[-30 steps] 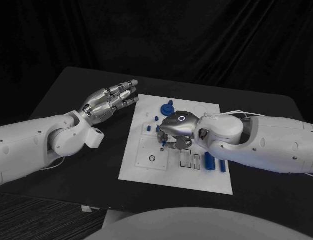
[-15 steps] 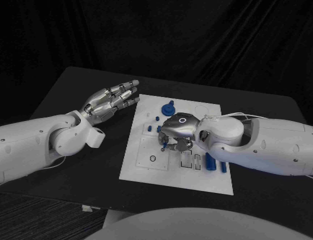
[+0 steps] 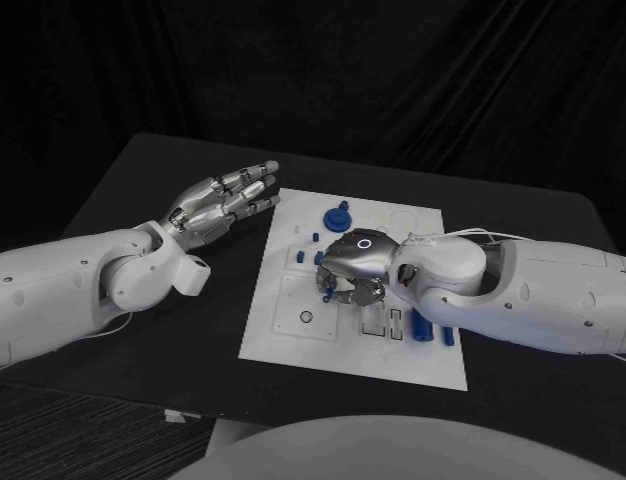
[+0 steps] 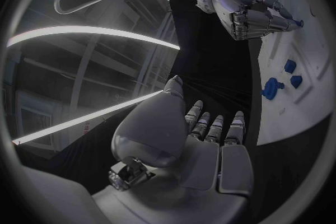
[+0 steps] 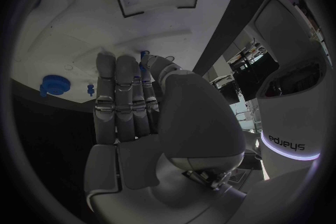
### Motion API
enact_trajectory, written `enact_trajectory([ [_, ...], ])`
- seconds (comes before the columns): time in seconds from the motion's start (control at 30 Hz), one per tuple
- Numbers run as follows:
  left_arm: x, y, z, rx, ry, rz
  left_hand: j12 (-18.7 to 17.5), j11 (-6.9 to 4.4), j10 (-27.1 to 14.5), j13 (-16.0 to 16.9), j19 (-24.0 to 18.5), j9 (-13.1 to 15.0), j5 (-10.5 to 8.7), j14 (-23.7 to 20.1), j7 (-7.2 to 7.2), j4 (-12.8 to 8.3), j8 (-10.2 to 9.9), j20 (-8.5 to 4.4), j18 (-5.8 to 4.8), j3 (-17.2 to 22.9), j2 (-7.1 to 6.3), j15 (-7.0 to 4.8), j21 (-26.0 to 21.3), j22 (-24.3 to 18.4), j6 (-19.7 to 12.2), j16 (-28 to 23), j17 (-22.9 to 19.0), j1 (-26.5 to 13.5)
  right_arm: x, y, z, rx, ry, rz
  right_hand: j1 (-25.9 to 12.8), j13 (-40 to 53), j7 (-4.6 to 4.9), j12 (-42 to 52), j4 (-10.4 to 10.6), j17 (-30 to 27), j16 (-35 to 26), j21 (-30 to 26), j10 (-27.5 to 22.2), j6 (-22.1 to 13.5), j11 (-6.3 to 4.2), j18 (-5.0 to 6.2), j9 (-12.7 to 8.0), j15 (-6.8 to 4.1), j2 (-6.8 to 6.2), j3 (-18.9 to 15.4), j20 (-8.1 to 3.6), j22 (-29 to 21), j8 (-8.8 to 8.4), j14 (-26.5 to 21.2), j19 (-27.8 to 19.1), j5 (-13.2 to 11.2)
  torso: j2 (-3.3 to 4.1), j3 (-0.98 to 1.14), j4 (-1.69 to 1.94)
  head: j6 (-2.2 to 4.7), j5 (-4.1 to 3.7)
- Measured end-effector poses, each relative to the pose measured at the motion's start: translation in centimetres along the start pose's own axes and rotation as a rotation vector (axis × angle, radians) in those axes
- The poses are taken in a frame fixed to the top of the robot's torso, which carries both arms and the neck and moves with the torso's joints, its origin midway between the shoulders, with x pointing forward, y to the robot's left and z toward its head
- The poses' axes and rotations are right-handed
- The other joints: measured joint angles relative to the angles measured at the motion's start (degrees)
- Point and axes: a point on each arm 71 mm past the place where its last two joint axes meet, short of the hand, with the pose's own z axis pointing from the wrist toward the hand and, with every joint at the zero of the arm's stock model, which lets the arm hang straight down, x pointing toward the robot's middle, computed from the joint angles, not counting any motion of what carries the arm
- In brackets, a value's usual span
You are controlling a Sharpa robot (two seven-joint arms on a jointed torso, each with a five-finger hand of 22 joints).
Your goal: Assemble the parts on the task board
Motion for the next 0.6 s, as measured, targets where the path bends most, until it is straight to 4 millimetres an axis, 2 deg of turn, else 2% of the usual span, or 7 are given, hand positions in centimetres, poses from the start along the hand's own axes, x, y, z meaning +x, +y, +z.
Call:
enact_trajectory([
  [0.6,0.02,0.42,-0.01,-0.012,0.005,-0.008,0.0,0.00,0.0,0.0,0.0,0.0,0.00,0.0,0.21,0.0,0.2,0.00,0.00,0.0,0.00,0.00,0.0,0.0,0.2,0.0,0.0,0.0,0.37,0.40,0.22,-0.011,0.003,0.007,0.0,0.0,0.05,0.0,0.0,-0.1,-0.2,-0.1,0.0,0.0,0.00,0.00,0.0,0.00,0.00,0.0,0.00,0.0,-0.33,0.0,0.0,0.0,-0.04,-0.01,0.07,0.00,0.22],
])
